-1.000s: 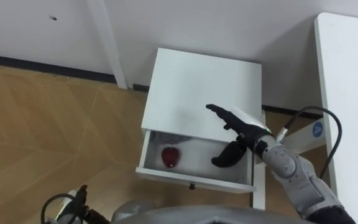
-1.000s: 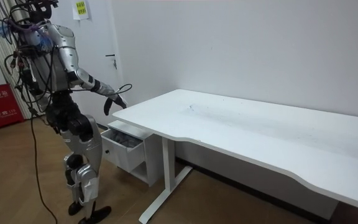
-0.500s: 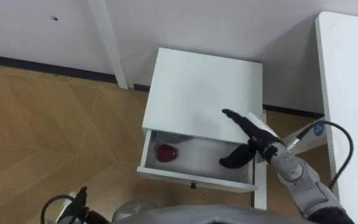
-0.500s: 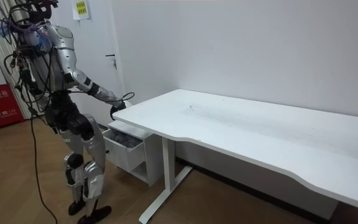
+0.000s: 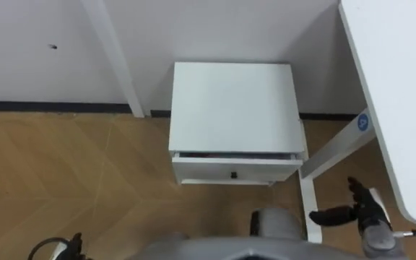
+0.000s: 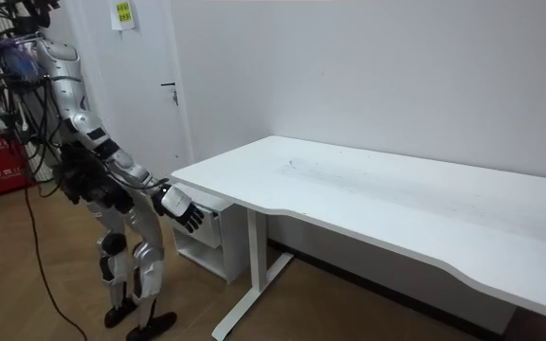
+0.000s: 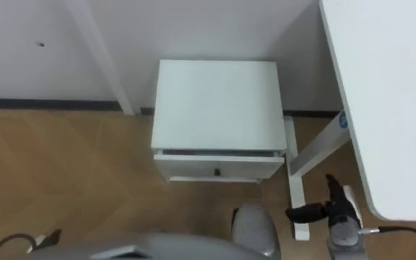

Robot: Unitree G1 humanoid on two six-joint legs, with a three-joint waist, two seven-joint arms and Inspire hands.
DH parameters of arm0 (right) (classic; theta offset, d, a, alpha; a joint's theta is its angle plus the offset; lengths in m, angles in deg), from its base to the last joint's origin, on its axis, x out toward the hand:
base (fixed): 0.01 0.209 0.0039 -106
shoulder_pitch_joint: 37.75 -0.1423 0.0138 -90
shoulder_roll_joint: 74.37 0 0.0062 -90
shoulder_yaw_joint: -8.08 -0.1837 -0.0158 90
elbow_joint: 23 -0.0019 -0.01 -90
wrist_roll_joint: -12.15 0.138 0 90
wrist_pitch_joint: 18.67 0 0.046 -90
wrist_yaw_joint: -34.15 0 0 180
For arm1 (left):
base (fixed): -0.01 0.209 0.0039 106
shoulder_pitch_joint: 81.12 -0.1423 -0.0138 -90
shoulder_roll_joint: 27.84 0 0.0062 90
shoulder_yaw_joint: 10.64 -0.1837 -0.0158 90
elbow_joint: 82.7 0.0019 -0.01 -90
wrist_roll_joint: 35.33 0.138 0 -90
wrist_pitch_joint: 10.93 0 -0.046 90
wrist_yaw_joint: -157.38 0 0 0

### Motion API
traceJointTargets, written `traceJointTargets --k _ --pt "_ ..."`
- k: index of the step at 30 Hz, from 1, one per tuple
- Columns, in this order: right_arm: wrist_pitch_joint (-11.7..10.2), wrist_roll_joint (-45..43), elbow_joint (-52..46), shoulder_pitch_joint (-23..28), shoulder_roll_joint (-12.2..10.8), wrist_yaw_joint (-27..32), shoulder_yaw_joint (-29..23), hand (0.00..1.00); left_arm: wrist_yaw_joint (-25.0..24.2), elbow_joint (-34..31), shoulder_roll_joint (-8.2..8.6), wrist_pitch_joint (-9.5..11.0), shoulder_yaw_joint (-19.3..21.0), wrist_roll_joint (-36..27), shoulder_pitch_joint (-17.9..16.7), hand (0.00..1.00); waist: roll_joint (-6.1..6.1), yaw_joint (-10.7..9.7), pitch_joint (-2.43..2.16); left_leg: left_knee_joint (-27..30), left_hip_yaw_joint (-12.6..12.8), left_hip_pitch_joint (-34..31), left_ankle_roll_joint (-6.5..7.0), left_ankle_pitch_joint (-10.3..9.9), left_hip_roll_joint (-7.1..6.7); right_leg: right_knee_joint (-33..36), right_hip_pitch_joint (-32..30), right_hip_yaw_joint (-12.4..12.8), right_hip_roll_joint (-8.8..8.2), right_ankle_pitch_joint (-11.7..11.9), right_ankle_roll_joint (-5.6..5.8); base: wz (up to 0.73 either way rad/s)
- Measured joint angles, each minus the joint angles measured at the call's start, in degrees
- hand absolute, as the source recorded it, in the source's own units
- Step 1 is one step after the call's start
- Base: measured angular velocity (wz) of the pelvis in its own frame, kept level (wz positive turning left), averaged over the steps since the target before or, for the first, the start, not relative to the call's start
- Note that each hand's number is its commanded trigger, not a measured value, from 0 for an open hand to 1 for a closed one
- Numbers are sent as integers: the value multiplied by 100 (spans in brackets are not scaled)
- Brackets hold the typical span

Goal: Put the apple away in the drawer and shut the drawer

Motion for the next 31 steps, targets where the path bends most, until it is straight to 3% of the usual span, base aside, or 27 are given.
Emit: traceJointTargets --k 2,4,9,12,15,18,21,31 --pt "-4 -4 167 -54 -26 -4 28 0 12 -119 40 1 7 -1 6 0 -89 105 -11 -141 68 -11 -23 120 6 -852 337 -8 91 -2 -9 -21" --pt "-8 -11 426 -175 -45 -75 33 0 72 -128 87 -1 23 1 50 0 -236 142 -56 -268 103 24 -105 194 49 -1385 570 -119 146 35 -68 -9" --pt "-11 8 474 -219 -50 -95 26 0 165 -123 134 20 42 -5 123 0 -329 150 -32 -321 48 106 -279 207 233 -1745 836 -293 341 179 -241 4" --pt "-9 232 750 -252 -71 -102 45 0 164 -27 160 19 19 -105 188 0 -295 85 -28 -332 -88 158 -344 198 263 -1921 1019 -404 405 207 -284 16" --pt "19 261 860 -250 -118 -125 42 0 162 -16 167 15 19 -104 169 0 -210 85 -7 -439 -99 224 -386 227 273 -1925 1066 -449 418 205 -289 3" --pt "20 273 865 -247 -193 -253 34 0 163 -15 168 8 33 -99 117 0 -153 33 -23 -598 -91 343 -407 274 268 -1926 1082 -454 414 203 -292 -3" --pt "37 357 1060 -243 -244 -304 34 0 163 -3 202 -24 63 -95 70 0 -118 16 -8 -723 -72 506 -415 287 266 -1944 1180 -455 417 199 -294 -4" --pt "173 737 1105 -86 -309 -437 2 0 148 -1 279 -119 128 -91 67 0 -151 -116 -29 -853 -85 615 -414 287 231 -2014 1286 -445 409 194 -289 0"
